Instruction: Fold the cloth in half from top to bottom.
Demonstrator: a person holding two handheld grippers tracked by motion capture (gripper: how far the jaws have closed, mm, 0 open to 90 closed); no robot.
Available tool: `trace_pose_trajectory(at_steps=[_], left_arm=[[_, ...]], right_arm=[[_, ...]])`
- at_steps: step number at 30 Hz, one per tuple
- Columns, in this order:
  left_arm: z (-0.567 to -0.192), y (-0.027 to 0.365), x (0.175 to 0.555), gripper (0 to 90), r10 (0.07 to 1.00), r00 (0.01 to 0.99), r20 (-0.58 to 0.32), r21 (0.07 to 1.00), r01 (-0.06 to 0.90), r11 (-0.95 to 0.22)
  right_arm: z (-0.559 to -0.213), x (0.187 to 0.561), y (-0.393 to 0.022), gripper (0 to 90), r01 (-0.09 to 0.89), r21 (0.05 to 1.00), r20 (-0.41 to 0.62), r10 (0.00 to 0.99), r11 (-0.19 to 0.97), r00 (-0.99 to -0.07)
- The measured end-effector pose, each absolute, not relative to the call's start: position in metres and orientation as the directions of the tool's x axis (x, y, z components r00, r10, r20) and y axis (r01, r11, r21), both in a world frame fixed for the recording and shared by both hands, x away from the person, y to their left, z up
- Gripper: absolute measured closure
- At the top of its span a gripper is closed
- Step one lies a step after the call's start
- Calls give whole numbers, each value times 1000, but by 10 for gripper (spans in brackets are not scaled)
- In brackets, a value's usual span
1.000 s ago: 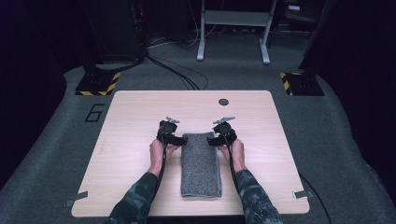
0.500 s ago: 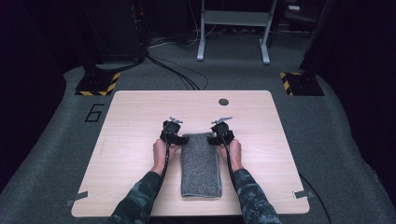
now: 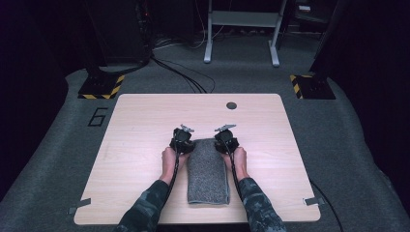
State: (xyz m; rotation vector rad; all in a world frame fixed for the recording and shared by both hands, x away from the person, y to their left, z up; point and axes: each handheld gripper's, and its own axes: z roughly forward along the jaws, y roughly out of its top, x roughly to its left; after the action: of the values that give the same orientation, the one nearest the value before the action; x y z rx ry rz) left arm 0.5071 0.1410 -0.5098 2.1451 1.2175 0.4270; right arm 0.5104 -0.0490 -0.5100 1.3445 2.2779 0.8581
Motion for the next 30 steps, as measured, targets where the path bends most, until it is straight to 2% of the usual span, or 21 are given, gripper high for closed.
trace_pose_trajectory(at_steps=[5, 14, 30], left_arm=[[-511, 142, 507, 851, 853, 519, -51, 671, 651, -355], [-507, 145, 504, 859, 856, 514, -58, 687, 642, -340], [-483, 151, 500, 859, 845, 534, -38, 740, 584, -335]], right_arm=[[-510, 507, -49, 861, 662, 659, 9, 876, 357, -481], [-509, 501, -52, 873, 660, 675, 37, 879, 329, -476], [-478, 494, -58, 875, 579, 749, 11, 867, 323, -498]])
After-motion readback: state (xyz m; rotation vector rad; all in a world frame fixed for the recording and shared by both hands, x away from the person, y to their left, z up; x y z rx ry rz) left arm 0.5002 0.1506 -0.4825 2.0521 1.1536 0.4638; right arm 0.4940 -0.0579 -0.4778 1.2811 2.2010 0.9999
